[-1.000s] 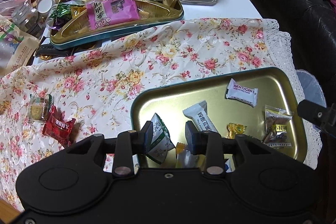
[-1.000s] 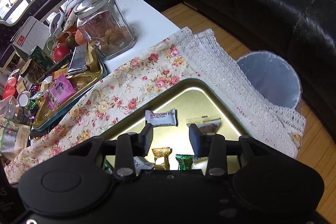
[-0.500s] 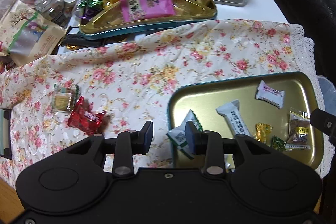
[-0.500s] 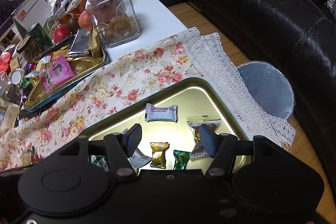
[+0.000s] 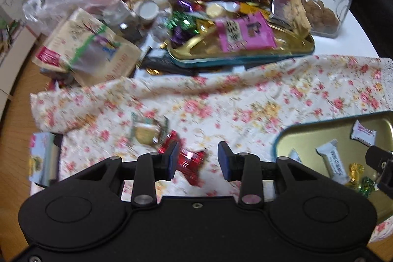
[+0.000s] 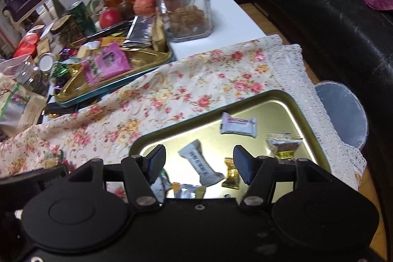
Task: Organize snacks
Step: 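Withdraw both open tools from the tray toward the tablecloth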
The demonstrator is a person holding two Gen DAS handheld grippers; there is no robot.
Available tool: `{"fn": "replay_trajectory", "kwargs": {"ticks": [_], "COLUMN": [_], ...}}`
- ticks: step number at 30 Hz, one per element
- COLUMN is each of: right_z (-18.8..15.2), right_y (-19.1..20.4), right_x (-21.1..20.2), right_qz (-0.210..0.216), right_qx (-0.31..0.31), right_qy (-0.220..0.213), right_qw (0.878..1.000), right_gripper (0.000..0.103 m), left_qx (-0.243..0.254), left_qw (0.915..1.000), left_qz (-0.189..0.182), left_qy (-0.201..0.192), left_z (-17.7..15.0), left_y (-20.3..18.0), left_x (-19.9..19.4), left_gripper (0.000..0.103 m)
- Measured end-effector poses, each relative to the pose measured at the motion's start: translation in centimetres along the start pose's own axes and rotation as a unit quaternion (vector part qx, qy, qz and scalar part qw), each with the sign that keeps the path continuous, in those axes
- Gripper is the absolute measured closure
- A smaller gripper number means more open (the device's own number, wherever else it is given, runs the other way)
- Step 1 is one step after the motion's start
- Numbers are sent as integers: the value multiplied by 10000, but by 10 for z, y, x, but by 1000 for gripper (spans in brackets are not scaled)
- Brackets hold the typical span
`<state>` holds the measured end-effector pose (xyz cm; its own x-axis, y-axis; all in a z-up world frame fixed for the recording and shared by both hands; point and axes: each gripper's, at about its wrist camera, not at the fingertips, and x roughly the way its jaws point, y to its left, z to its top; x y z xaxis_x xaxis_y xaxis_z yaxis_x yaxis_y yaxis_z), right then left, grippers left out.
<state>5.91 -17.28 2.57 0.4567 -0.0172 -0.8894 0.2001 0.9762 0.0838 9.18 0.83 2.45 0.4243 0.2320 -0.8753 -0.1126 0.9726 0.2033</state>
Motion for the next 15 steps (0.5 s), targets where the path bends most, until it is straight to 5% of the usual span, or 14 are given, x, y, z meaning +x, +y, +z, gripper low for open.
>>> {"fn": "replay_trajectory", "kwargs": {"ticks": [7,15], "right_z": [-2,-16], "right_y": [40,109], "right_x": [-3,1], "right_qz": [258,154], "right_qx": [-186,-1107], "right_qy": [20,-311], "right_qw": [9995,9932], "right_gripper": [41,40], "left_qx": [-140,-678], "left_qw": [9986,9976], "left_qz": [361,123], "left_qy": [-372,67], "left_z": [11,17], "left_y": [48,103], "left_x": [-2,14], "left_gripper": [56,56]}}
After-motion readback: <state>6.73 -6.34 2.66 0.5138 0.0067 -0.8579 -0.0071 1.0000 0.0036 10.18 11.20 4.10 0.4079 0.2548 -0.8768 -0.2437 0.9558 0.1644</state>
